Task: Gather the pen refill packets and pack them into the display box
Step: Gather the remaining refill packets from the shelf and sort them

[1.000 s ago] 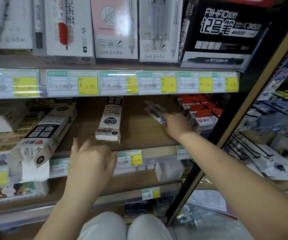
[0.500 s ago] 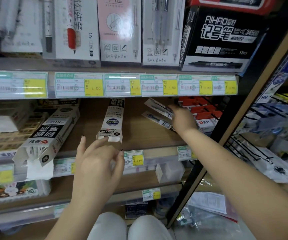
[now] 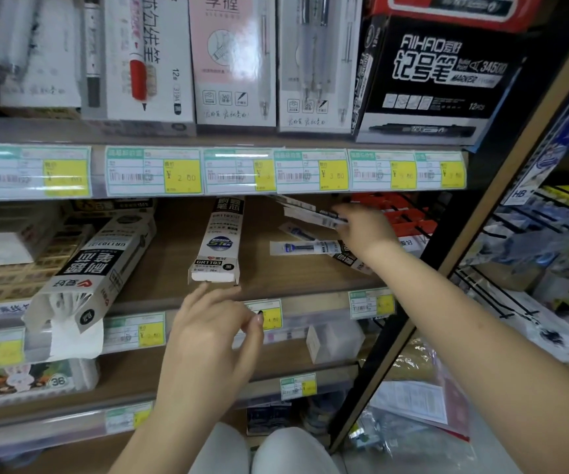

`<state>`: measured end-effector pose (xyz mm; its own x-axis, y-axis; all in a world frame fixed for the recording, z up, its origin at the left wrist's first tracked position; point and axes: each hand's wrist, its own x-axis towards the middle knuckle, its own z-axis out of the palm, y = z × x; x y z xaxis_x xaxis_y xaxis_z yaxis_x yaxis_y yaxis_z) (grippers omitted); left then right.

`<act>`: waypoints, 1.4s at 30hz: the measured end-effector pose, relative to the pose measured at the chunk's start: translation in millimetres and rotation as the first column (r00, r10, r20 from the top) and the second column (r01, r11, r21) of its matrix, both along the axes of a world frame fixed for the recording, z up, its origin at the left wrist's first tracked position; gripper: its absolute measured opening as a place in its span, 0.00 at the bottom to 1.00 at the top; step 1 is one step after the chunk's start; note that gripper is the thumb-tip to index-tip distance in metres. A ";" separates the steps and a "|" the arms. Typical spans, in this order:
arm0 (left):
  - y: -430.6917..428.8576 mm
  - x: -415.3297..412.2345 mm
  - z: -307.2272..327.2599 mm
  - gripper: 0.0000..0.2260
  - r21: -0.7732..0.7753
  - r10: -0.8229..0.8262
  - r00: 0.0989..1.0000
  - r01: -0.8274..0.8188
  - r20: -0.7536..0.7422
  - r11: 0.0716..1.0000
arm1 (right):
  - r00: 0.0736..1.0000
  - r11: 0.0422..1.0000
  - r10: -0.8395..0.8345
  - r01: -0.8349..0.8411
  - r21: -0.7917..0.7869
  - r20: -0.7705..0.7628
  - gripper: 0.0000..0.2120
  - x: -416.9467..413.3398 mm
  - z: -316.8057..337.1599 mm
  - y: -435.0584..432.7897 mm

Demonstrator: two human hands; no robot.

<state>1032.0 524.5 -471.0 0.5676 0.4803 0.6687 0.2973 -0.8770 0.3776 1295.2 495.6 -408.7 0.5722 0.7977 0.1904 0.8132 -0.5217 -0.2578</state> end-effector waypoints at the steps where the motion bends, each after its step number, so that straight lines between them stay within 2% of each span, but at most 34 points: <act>1: 0.2 -0.3 0.4 0.11 -0.014 -0.021 1.000 0.022 0.018 1.000 | 1.000 1.000 0.004 -0.005 -0.021 -0.030 0.21 -5.9 10.1 -4.3; 3: -0.8 1.0 0.7 0.11 -0.048 -0.057 0.997 0.059 0.047 0.997 | 0.995 0.999 0.017 -0.022 -0.043 -0.095 0.22 -19.8 29.0 -17.4; 5: -4.3 5.3 -1.5 0.12 -0.067 -0.066 0.997 0.070 0.050 0.995 | 0.975 0.996 0.085 -0.087 0.000 -0.204 0.16 -35.2 40.8 -33.5; 7: -10.9 12.4 -4.4 0.13 -0.115 -0.049 0.999 0.050 0.015 0.992 | 0.913 0.983 0.182 -0.167 0.073 -0.366 0.08 -51.0 41.9 -49.8; 9: -21.6 21.8 -5.0 0.11 -0.287 -0.044 0.999 0.050 0.028 0.957 | 0.809 0.970 0.244 -0.205 0.132 -0.534 0.07 -65.6 36.3 -61.7; 10: -28.8 26.7 -5.0 0.09 -0.426 -0.055 0.996 0.080 0.069 0.901 | 0.751 0.965 0.262 -0.211 0.156 -0.606 0.08 -72.5 30.6 -66.6; 12: -43.6 34.8 -5.3 0.10 -0.707 -0.075 0.976 0.202 0.206 0.677 | 0.638 0.961 0.277 -0.195 0.196 -0.718 0.10 -90.3 14.2 -75.1; 13: -51.0 37.5 -6.6 0.13 -0.784 -0.062 0.959 0.262 0.277 0.563 | 0.588 0.961 0.276 -0.167 0.219 -0.761 0.10 -99.6 4.4 -78.9; 14: -57.5 39.3 -8.2 0.13 -0.812 -0.036 0.945 0.298 0.324 0.501 | 0.545 0.961 0.274 -0.127 0.245 -0.792 0.10 -108.7 -5.6 -82.3; 16: -68.1 39.3 -10.6 0.09 -0.821 0.010 0.924 0.335 0.382 0.462 | 0.474 0.953 0.270 -0.011 0.302 -0.838 0.10 -125.1 -24.2 -87.5; 21: -74.7 26.0 -23.2 0.13 -0.859 0.116 0.914 0.315 0.390 0.403 | 0.302 0.883 0.333 0.231 0.408 -0.893 0.14 -162.0 -54.0 -95.3; 23: -72.9 19.0 -29.5 0.14 -0.868 0.143 0.917 0.290 0.373 0.404 | 0.296 0.867 0.335 0.275 0.416 -0.894 0.15 -173.4 -60.3 -95.8; 27: -67.4 10.9 -39.5 0.13 -0.871 0.177 0.912 0.273 0.369 0.409 | 0.379 0.840 0.296 0.334 0.428 -0.877 0.13 -185.2 -73.1 -92.5; 29: -65.6 7.9 -40.4 0.13 -0.882 0.204 0.902 0.287 0.380 0.374 | 0.395 0.826 0.296 0.352 0.441 -0.870 0.12 -189.6 -78.4 -91.5; 32: -64.1 1.6 -36.7 0.16 -0.913 0.274 0.880 0.326 0.388 0.246 | 0.352 0.823 0.289 0.383 0.419 -0.890 0.10 -193.1 -83.0 -94.0; 34: -61.3 -1.0 -31.6 0.18 -0.913 0.330 0.852 0.392 0.405 0.108 | 0.325 0.816 0.303 0.398 0.420 -0.896 0.08 -193.8 -81.3 -97.5; 39: -43.3 0.1 -26.4 0.13 -0.885 0.458 0.813 0.453 0.360 -0.109 | 0.285 0.808 0.320 0.416 0.417 -0.904 0.09 -192.1 -76.9 -101.4; 42: -42.7 -2.4 -20.2 0.19 -0.787 0.419 0.776 0.584 0.471 -0.198 | 0.292 0.815 0.317 0.402 0.417 -0.902 0.10 -188.6 -76.3 -101.0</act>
<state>1029.6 481.8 -491.2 0.5630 0.7353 -0.3772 -0.3708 0.6327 0.6799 1106.7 394.6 -485.0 0.6535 0.7392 -0.1627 -0.1959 -0.0425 -0.9797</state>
